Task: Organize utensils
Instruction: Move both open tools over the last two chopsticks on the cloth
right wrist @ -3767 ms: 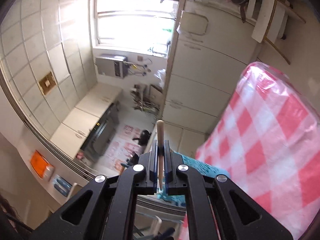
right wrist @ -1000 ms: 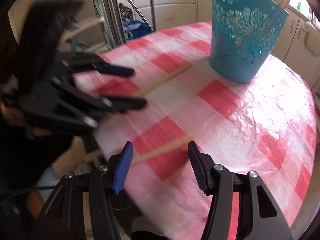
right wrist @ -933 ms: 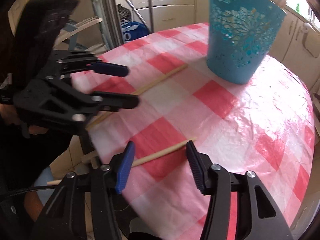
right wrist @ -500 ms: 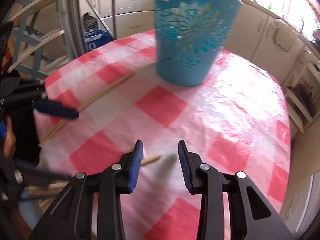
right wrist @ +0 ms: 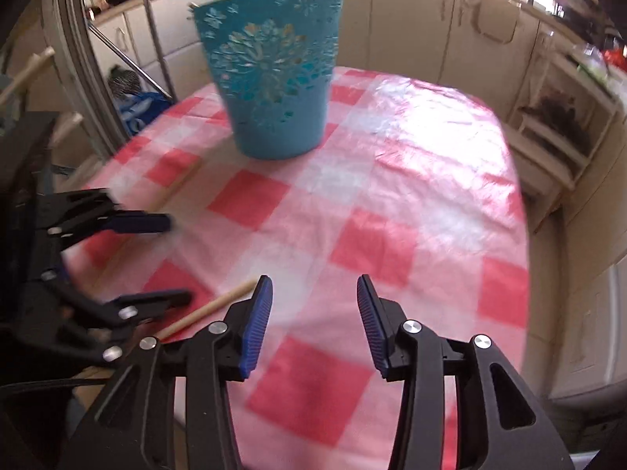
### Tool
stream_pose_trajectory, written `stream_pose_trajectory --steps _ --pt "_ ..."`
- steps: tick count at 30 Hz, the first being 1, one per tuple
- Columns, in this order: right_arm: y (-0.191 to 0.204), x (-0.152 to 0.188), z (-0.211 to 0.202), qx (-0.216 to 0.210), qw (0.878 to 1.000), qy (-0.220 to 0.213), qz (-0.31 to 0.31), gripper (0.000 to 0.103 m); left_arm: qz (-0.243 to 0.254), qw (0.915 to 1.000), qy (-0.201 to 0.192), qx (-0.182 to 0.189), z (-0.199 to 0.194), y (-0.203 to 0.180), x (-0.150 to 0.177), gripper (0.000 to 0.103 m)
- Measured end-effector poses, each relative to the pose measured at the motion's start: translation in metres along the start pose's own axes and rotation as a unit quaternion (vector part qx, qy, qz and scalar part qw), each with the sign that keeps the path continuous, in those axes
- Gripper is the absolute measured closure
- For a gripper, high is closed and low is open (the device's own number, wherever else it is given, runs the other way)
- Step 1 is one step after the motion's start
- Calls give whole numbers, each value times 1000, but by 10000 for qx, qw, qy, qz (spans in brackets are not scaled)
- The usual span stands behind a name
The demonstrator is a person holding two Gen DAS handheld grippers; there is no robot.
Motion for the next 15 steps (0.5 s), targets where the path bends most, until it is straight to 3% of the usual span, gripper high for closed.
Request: stream_pose_trajectory --steps 2,4,7,12,15 --pt "9 7 -4 -355 9988 63 336 61 -240 9996 -139 25 -7 10 2 37" --pt "21 16 -1 -640 9954 192 682 76 -507 9984 -249 -71 -17 25 8 37" --pt "38 29 5 -676 9926 324 952 85 -846 9956 -327 -230 -29 45 15 37" --pt "50 28 18 -322 9930 271 1101 86 -1178 9922 -179 -376 -27 71 21 37" --pt "56 21 21 6 9968 247 757 89 -1423 9891 -98 -377 -23 87 21 37"
Point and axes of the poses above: each gripper's, at about its wrist camera, not at the fingertips, and z roughly the way its jaws point, y to its left, x to its underside, the point moved 6 cm from there along z, roughly the way its jaws point, and after that the axes turned 9 degrees about z, right-handed, at the moved point
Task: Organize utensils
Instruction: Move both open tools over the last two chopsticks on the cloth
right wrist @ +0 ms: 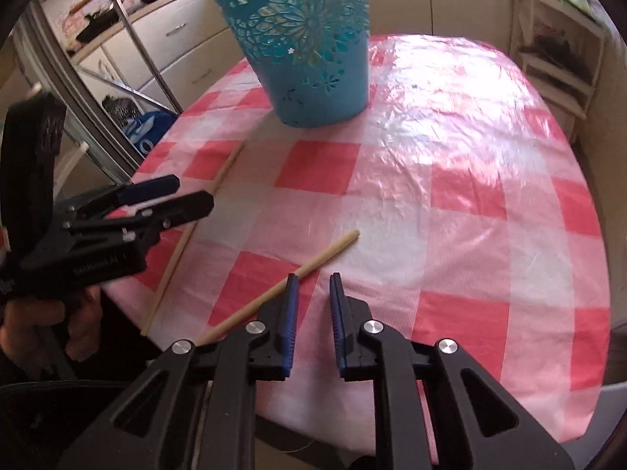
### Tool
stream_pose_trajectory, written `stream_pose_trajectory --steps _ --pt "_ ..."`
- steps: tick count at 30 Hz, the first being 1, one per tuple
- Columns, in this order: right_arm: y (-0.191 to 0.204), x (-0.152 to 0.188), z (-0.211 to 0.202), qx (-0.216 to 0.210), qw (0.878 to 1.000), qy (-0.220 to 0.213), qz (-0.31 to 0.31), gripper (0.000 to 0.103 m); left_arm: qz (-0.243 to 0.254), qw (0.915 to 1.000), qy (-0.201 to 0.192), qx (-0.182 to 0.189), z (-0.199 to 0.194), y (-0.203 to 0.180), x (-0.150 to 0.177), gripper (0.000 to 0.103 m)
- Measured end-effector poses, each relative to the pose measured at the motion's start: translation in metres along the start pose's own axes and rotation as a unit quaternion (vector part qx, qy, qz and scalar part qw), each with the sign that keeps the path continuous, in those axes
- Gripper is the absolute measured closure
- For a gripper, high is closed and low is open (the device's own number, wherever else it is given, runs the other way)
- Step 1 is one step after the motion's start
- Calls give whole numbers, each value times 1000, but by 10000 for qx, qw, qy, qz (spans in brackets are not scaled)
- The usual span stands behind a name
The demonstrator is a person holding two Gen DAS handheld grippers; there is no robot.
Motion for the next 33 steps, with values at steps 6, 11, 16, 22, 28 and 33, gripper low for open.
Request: stream_pose_trajectory --steps 6,11,16,22,28,33 --pt "-4 -26 19 467 9939 73 -1001 94 -195 9996 131 -154 9 19 -10 37" --pt "-15 -31 18 -149 9987 479 13 85 -260 9996 77 -119 5 24 -9 37" --pt "3 -10 11 -115 9987 323 382 69 -258 9996 113 -77 5 23 -1 37" --pt "19 -18 20 425 9987 122 -262 76 -183 9997 117 -60 2 20 -1 37" --pt "9 -31 27 43 9980 413 479 76 -228 9997 108 -54 0 23 1 37" --pt "32 -30 32 142 9994 302 95 68 -203 9997 116 -38 0 24 1 37"
Point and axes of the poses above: each gripper's, at about its wrist camera, not at the fingertips, and z roughly the way its jaws point, y to its left, x to its underside, the point moved 6 cm from there along z, roughly the way its jaws point, and after that the axes turned 9 degrees about z, right-handed, at the moved point
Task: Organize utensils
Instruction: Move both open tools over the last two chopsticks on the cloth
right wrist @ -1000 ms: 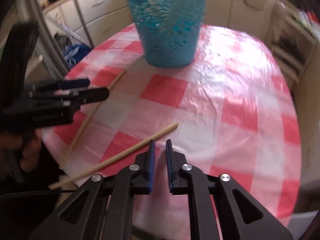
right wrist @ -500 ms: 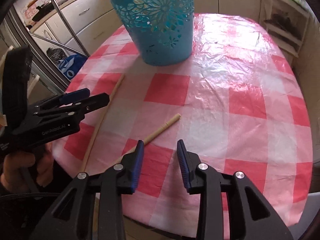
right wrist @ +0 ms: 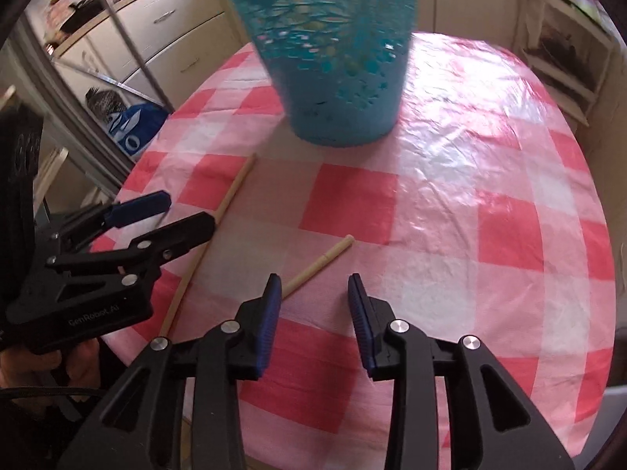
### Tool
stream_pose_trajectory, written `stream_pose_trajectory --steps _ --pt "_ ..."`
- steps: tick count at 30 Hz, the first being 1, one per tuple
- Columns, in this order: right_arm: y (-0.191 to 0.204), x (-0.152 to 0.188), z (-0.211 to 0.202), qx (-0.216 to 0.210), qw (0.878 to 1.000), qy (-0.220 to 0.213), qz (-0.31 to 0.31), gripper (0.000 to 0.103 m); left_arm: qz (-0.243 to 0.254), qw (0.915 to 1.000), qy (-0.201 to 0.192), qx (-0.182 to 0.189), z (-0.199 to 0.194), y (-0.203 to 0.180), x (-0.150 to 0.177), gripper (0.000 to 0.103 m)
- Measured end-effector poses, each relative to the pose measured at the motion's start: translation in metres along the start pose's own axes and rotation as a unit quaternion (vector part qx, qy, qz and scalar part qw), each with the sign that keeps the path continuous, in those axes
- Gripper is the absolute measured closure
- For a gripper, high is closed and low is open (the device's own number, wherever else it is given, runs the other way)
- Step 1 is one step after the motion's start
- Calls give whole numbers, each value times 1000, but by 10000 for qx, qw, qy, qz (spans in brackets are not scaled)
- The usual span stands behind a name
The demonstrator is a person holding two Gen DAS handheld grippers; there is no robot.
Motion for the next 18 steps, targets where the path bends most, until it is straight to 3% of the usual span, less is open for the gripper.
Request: stream_pose_trajectory --steps 7,14,18 --pt "3 -3 4 -171 9994 44 286 68 -36 10000 16 14 0 3 2 37" --pt "21 -1 9 400 9962 -147 -758 69 -21 10000 38 25 -3 4 4 37" --pt "10 -5 6 444 9891 -98 -1401 78 24 10000 23 6 -7 7 5 37"
Point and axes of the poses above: each gripper's, at about its wrist camera, not at the fingertips, and z roughly the way its jaws point, y to its left, x to its underside, the point moved 6 cm from there along z, roughly the way its jaws point, and after that the axes turned 9 degrees about z, right-handed, at the moved point
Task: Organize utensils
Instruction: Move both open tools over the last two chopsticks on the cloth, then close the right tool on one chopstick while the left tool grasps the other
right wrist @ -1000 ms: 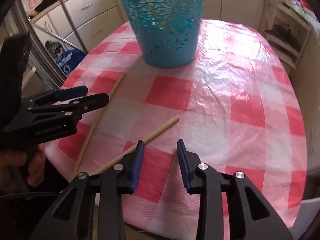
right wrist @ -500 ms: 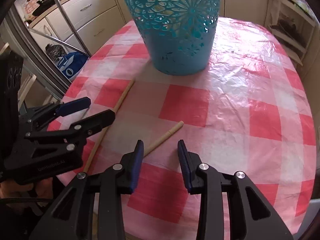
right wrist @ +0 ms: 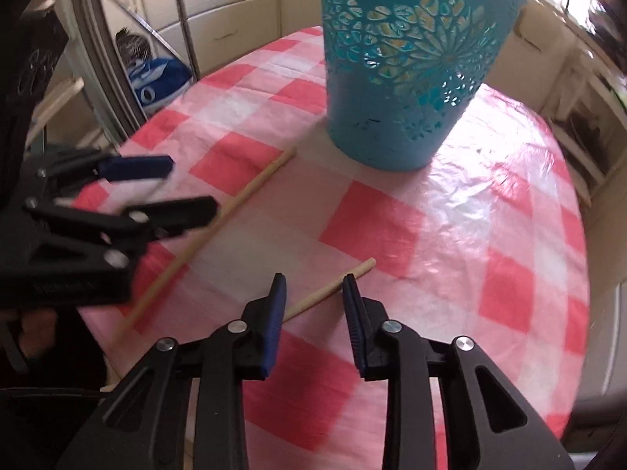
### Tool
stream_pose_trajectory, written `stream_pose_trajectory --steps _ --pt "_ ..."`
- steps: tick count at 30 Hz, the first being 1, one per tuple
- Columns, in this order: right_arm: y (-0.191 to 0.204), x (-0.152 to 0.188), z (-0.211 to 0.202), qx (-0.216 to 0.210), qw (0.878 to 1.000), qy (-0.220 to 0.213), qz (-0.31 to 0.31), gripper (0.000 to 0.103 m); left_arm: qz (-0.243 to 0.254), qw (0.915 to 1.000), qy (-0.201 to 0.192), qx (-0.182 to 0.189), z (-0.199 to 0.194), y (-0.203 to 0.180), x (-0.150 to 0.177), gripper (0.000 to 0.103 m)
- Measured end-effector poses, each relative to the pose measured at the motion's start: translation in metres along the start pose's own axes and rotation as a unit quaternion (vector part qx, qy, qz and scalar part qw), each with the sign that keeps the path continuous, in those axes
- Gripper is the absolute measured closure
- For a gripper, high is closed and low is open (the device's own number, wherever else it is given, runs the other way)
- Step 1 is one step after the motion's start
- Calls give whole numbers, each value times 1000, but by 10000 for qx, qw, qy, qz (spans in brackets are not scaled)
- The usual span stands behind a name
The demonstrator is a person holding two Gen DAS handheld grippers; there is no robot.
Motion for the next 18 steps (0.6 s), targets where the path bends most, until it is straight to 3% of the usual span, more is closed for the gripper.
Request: stream_pose_trajectory --steps 5,7,9,14,18 --pt "-50 -2 -7 447 9984 -212 -269 82 99 9999 56 31 1 -3 1 37" --pt "-66 -4 -18 302 9990 -281 183 80 133 9999 52 63 2 -7 0 37" --pt "-79 -3 -29 83 9965 -276 786 61 180 9998 50 87 3 -12 -2 37" --pt "-99 14 -27 -73 9788 -21 2047 59 277 9996 74 53 10 -19 -9 37" --pt "-87 11 -18 -23 9756 24 2194 59 320 9995 63 -33 16 -22 -17 37"
Point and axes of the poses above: each gripper's, at about its wrist camera, not at the fingertips, and z roughly the way its jaws point, y to its left, x to its underside, the point moved 6 cm from there along z, roughly the way its jaws point, and after that the axes turned 9 degrees about z, right-handed, at the moved point
